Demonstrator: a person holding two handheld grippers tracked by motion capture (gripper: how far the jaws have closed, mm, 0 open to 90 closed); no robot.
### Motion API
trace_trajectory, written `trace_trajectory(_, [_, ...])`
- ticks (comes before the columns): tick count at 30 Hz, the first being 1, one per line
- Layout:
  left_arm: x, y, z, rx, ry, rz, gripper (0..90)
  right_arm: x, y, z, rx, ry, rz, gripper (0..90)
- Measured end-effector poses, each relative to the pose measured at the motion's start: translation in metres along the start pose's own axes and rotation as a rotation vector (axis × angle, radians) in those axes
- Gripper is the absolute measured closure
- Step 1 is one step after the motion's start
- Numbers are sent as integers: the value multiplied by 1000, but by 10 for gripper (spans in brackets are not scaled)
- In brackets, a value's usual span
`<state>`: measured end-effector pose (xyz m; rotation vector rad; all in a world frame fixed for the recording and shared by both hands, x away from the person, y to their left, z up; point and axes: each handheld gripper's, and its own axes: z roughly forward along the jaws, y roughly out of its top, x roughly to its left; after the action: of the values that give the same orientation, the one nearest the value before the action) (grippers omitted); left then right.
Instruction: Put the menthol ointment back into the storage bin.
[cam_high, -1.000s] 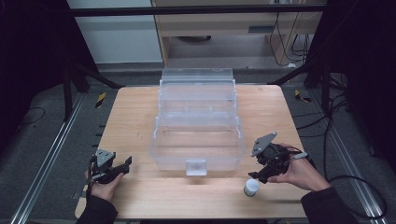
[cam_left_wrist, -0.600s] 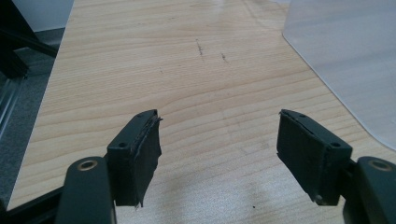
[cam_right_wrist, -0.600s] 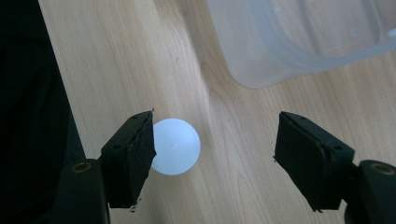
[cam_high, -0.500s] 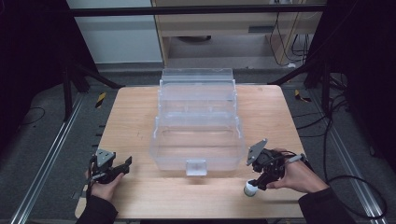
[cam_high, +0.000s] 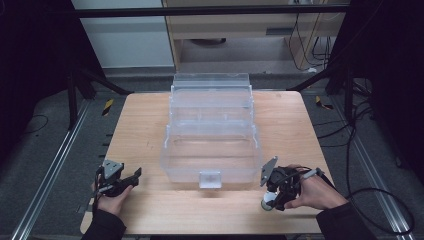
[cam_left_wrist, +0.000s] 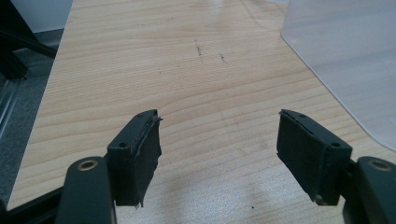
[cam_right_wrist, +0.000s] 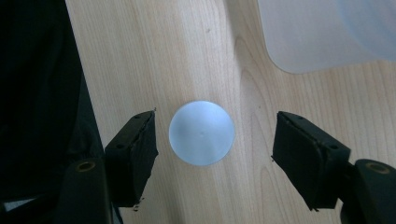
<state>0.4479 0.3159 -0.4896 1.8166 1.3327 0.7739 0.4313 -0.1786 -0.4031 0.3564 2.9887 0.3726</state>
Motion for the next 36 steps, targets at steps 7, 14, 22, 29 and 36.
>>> trace_trajectory(7, [0,0,0,-2,0,1,296,0,-3,7,20,15,-4,307])
trace_trajectory(14, [0,0,0,0,0,2,297,2,-4,15,32,24,-20,318])
trace_trajectory(22, [0,0,0,-1,0,2,297,3,-1,23,62,31,-39,347])
trace_trajectory(29, [0,0,0,-1,0,2,298,1,2,29,85,48,-43,385])
trace_trajectory(36, [0,0,0,-1,0,2,300,-1,3,32,103,54,-52,449])
